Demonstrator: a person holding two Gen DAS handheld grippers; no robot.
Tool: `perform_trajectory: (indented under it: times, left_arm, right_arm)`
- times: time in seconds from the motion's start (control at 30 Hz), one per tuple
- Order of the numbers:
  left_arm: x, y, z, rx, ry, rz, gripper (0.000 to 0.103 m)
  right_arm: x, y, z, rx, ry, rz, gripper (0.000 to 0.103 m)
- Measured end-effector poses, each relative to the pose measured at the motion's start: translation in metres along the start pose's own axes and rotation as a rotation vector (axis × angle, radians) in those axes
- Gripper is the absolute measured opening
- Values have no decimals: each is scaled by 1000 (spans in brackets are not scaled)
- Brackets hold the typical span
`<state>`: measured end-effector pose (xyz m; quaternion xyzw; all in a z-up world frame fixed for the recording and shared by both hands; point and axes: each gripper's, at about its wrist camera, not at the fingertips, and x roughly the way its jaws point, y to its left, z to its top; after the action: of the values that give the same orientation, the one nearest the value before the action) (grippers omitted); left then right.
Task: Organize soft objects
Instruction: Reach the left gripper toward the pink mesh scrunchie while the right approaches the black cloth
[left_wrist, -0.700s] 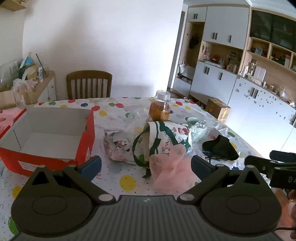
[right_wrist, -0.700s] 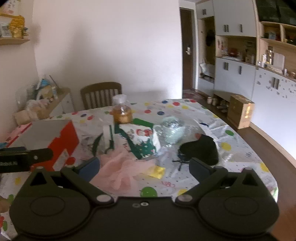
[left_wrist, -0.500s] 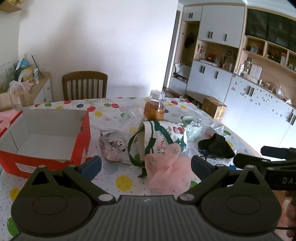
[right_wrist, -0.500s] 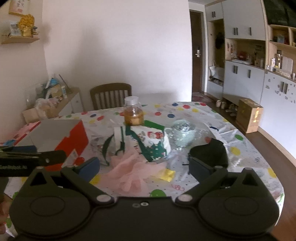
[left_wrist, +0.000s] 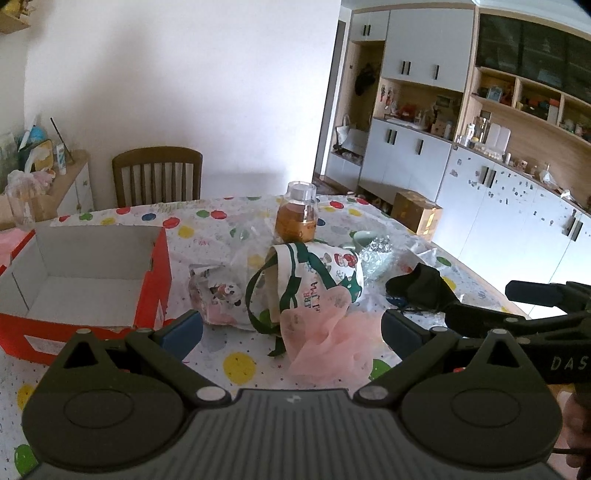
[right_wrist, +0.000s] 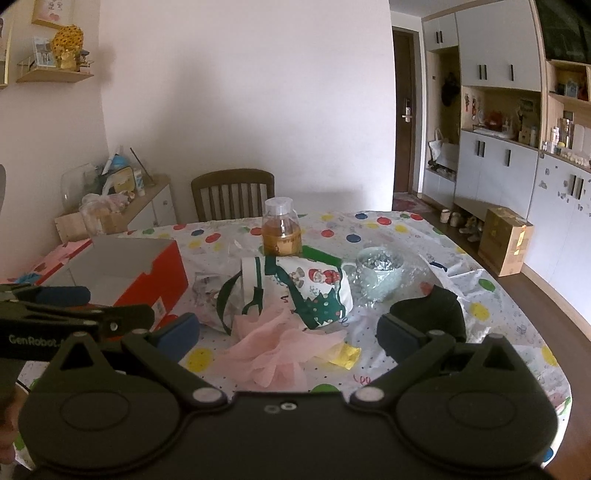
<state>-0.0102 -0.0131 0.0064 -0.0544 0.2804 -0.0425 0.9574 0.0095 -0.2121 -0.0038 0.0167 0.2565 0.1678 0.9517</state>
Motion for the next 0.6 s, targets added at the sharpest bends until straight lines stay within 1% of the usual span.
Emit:
perform_trajectory:
  times: [0.13, 0.23, 0.3, 0.5, 0.6]
  left_arm:
    - [4, 4, 5, 12, 0, 2, 103]
    - [9, 8, 9, -2, 0, 11, 103]
    - [11, 10, 12, -12, -7, -5, 103]
    - [12, 6, 15, 4, -33, -30, 103]
    - [12, 4, 15, 17, -42, -30, 103]
  right_arm:
    - [0, 1, 1, -16, -7, -1, 102]
    - [3, -2, 4, -2, -10, 7, 99]
    - [6, -4, 7, 14, -5, 12, 99]
    - [10, -4, 10, 19, -20, 17, 95]
    - [12, -7, 10, 25, -21, 11, 92]
